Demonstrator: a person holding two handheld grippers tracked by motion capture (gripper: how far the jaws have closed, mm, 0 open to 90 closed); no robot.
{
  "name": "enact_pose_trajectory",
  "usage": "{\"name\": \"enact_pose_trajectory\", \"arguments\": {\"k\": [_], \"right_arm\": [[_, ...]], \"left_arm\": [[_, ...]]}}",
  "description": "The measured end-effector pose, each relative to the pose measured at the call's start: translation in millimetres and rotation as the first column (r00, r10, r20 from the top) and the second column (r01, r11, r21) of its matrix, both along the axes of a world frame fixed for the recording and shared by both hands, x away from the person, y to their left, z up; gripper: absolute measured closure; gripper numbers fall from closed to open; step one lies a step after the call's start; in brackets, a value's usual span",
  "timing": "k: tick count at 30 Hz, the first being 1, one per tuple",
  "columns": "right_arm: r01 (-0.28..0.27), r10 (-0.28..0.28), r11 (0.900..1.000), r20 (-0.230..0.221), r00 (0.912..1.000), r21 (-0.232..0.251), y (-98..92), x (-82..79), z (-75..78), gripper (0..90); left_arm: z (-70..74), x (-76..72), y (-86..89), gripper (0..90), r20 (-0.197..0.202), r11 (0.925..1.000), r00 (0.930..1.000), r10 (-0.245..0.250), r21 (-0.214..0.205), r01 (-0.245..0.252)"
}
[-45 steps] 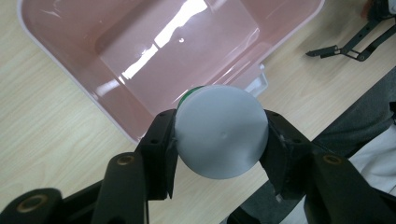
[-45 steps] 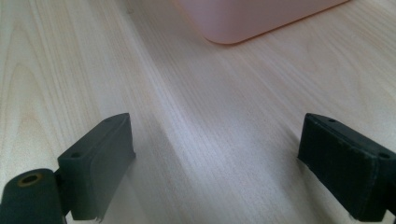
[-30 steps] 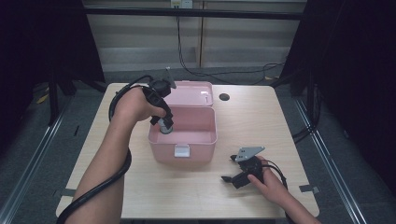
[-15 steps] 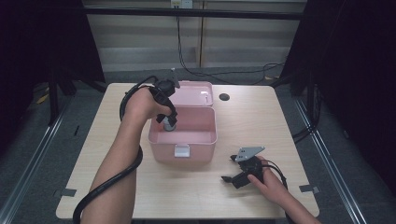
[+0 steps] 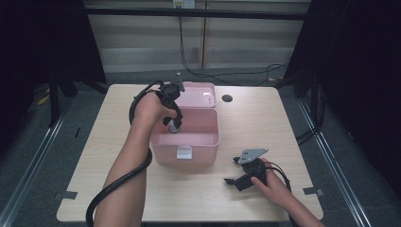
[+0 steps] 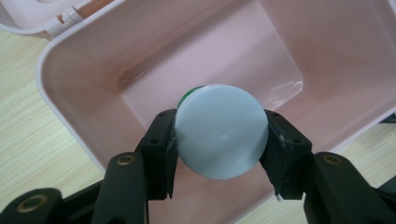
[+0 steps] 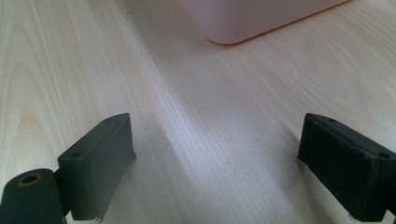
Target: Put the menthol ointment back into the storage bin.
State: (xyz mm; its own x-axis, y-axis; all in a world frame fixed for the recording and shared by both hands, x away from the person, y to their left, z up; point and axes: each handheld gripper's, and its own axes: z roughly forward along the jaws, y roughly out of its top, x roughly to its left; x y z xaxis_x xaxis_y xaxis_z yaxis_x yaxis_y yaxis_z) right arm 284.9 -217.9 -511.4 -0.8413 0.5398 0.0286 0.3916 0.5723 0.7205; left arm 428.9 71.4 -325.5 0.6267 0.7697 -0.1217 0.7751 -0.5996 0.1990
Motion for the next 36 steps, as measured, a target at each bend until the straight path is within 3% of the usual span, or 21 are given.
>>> {"name": "enact_pose_trajectory", "arguments": {"k": [17,29,36], "right_arm": [[0.0,0.0,1.0,0.0,1.0,0.001,0.0,0.0,0.0,9.7],[0.001,-0.001,1.0,0.001,1.0,0.0,0.1,0.0,0.0,9.7],[0.001,-0.001,1.0,0.001,1.0,0.0,0.1,0.0,0.0,9.7]], "left_arm": [[-20.2,13.4,-2.1,50.0,-0.001,0.9994,0.9994,0.036,0.004,-0.036],[-34.3,20.7,-3.0,50.0,0.008,0.9948,0.9951,0.098,0.024,-0.099],[-41.0,25.2,-3.9,50.0,0.0,0.9881,0.9882,0.153,0.015,-0.153]]}}
